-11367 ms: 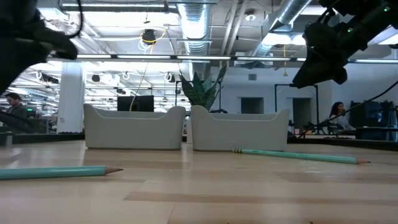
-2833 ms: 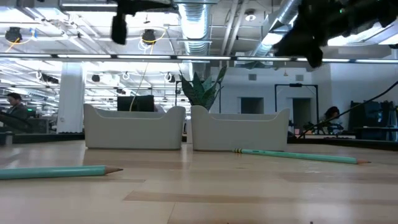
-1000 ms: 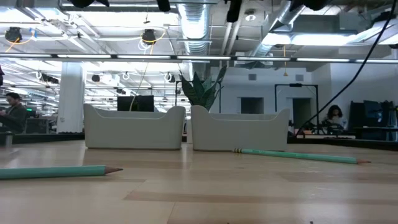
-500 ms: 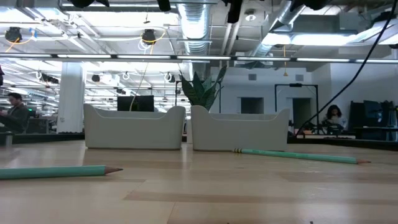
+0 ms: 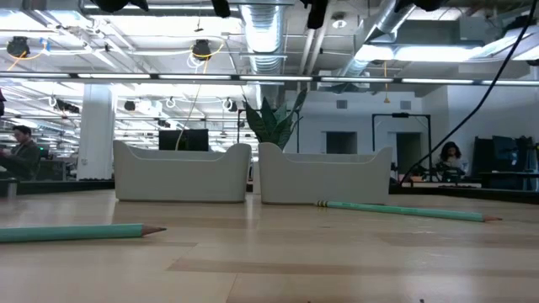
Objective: Sort pens & pencils
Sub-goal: Put the bottom black pen into the right gray bin
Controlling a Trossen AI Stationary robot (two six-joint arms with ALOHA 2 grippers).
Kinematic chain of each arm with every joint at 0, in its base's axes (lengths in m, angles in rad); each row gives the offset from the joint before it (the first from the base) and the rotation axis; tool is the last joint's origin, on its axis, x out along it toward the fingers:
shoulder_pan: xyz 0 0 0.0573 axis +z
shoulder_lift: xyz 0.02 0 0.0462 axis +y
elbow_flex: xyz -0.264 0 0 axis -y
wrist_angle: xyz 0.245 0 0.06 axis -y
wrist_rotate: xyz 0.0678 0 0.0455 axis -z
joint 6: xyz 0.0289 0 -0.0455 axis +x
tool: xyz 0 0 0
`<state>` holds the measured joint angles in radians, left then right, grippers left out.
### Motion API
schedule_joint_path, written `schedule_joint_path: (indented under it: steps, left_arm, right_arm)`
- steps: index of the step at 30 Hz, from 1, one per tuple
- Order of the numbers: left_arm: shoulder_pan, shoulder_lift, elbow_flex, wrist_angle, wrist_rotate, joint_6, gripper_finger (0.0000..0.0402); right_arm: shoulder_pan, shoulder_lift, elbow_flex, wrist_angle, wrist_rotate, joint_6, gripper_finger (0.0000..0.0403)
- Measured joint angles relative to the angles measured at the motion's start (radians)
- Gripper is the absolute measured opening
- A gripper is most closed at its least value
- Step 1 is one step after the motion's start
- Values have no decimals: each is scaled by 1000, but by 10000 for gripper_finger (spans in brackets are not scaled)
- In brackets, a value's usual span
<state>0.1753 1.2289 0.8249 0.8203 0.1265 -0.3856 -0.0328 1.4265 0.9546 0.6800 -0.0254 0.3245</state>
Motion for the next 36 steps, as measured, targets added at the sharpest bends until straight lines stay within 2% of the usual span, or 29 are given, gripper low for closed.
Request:
schedule_joint_path:
  steps: [22, 28, 36]
  left_arm:
    - [0, 0, 0, 1, 5, -27, 50]
    - [0, 0, 0, 7, 6, -26, 50]
    - [0, 0, 0, 7, 6, -26, 50]
  right_arm:
    - [-1, 0, 0, 0, 8, -36, 232]
    - [0, 0, 0, 0, 52, -36, 232]
    - [4, 42, 23, 0, 53, 4, 232]
